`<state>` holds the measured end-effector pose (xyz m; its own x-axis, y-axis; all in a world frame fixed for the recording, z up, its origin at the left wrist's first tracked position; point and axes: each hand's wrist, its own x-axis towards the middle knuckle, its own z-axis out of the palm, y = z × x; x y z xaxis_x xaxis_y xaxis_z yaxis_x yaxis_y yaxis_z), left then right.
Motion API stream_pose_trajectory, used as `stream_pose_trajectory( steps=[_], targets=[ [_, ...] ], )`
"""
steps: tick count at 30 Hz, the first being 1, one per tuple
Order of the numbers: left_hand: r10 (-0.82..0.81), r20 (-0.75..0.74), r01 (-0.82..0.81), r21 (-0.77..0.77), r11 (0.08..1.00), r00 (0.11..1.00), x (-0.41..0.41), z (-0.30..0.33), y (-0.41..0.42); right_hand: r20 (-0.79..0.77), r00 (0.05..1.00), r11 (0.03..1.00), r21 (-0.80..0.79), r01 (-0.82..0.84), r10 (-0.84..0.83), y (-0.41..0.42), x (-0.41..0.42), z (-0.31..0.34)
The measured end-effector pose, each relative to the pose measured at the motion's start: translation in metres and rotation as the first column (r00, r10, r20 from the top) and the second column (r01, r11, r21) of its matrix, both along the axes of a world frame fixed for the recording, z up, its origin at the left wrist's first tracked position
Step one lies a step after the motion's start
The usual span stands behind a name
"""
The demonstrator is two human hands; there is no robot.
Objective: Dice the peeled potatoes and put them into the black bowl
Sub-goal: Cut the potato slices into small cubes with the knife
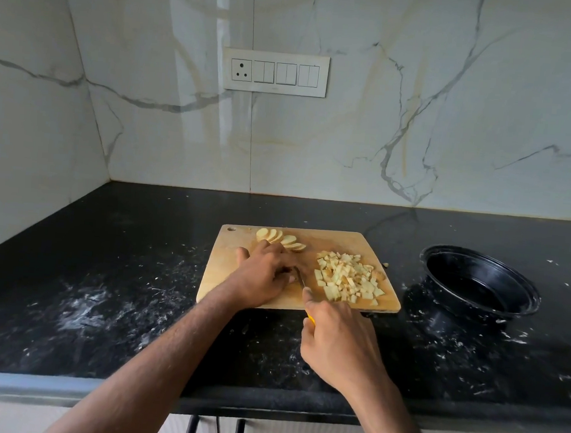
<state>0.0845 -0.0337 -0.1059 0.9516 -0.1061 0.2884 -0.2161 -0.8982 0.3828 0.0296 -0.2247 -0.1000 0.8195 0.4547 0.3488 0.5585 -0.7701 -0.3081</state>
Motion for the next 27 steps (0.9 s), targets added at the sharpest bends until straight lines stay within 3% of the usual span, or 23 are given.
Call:
stream_pose_trajectory(
  steps=[7,11,16,27],
  targets=[
    [-0.008,-0.013,0.008,-0.003,1.0,1.0,0.002,0.001,-0.001,-0.006,1.0,1.0,0.005,0.011,-0.011,-0.022,-0.006,-0.004],
    [0.017,0.018,-0.016,-0.015,1.0,1.0,0.002,-0.001,0.0,-0.094,0.996,0.994,0.111,0.01,0.001,-0.04,-0.012,-0.006],
    [0.124,0.057,-0.108,-0.231,0.967,0.991,0.002,0.0,0.006,-0.097,0.995,0.961,0.276,0.029,-0.002,-0.034,-0.007,-0.003],
    [0.193,0.104,-0.162,-0.248,0.955,0.976,0.004,0.001,0.006,-0.04,0.999,0.996,0.085,0.038,-0.035,-0.005,0.001,-0.004]
  ],
)
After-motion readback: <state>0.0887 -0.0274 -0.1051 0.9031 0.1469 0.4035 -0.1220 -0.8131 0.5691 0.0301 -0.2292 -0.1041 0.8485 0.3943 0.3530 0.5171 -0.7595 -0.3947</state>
